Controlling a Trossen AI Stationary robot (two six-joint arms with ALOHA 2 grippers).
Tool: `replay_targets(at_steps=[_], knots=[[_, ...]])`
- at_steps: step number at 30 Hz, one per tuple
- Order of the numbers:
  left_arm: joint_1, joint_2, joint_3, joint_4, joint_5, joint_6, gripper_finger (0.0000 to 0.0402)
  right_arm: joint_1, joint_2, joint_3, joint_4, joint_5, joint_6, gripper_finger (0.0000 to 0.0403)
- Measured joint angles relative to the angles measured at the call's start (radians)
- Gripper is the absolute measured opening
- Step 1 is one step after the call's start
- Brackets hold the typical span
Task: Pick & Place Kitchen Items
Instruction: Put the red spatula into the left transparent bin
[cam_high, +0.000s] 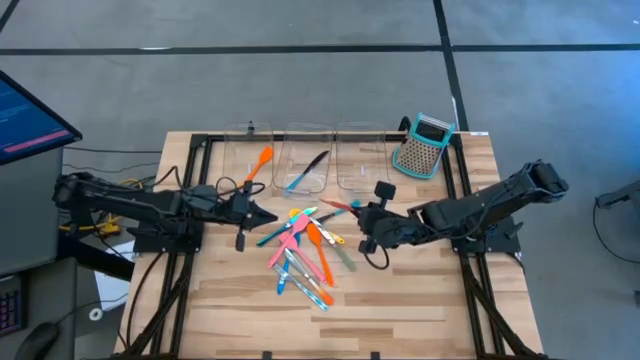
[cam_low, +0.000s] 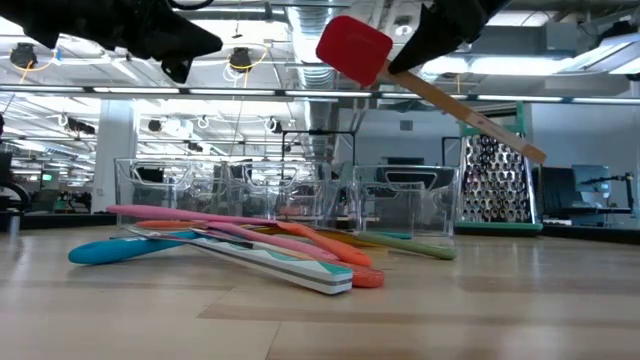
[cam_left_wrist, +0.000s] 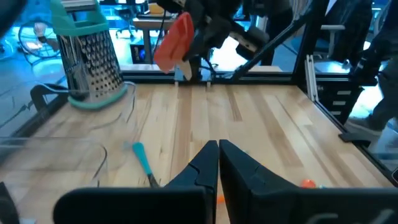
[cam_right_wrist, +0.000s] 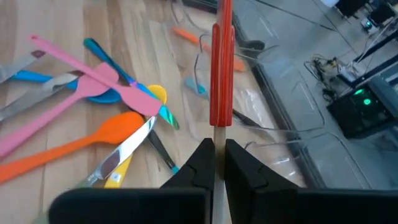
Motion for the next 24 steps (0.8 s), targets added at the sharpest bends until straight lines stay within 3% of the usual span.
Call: replay_targets(at_steps=[5, 14, 18, 24], knots=[[0.001, 0.068, 0.000, 0.094, 0.000, 0.005, 0.0035, -0.009, -0.009, 0.001, 0.038, 0.000, -0.052, 0.0008], [0.043, 0.297, 0.000, 0.386, 0.000, 0.008, 0.0082, -0.043, -0.027, 0.000, 0.198, -0.028, -0.172, 0.0008], [0.075, 0.411, 0.000, 0.544, 0.004, 0.008, 0.0098, -0.066, -0.027, 0.000, 0.310, -0.101, -0.213, 0.0008], [0.098, 0.556, 0.015, 0.718, 0.110, -0.003, 0.0125, -0.117, -0.027, 0.000, 0.451, -0.247, -0.237, 0.0008]])
